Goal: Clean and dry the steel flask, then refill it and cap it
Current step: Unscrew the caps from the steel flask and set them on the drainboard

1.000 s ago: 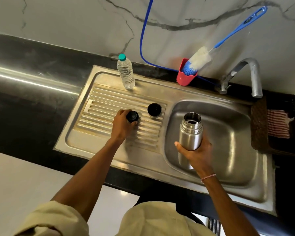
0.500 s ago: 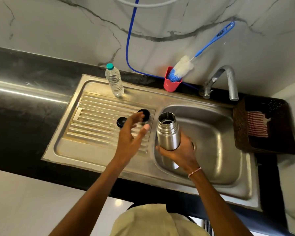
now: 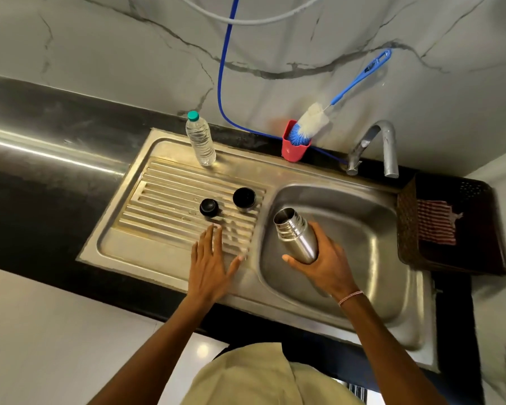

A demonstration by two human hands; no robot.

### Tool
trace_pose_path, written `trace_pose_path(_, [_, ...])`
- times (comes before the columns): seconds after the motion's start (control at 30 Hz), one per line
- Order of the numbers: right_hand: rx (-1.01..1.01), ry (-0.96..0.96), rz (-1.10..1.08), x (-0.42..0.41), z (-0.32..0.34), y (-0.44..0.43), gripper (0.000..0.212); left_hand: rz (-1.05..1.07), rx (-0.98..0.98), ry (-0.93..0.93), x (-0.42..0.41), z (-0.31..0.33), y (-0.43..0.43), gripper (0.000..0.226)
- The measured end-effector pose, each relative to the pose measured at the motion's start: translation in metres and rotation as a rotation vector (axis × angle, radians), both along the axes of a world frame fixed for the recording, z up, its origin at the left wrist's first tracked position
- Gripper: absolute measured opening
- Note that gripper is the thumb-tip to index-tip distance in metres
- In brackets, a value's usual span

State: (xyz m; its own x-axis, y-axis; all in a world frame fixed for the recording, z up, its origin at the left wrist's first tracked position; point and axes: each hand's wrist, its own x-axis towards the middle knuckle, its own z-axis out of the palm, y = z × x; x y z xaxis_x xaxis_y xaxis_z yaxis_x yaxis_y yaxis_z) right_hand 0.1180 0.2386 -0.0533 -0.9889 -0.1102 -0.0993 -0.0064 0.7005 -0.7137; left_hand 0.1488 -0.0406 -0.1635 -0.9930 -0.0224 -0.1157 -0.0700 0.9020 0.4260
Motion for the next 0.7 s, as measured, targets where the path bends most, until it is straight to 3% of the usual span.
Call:
trace_pose_path(0.2, [0.210, -0.092, 0.015, 0.009, -0.035, 0.037, 0.080, -0.032, -0.143, -0.124, 0.008, -0.021, -0.009, 0.100])
trace_pose_path(0.7, [0.369, -0.270, 0.130, 0.013, -0.067, 0.052, 0.091, 0.033, -0.172, -0.246, 0.007, -0.028, -0.010, 0.112])
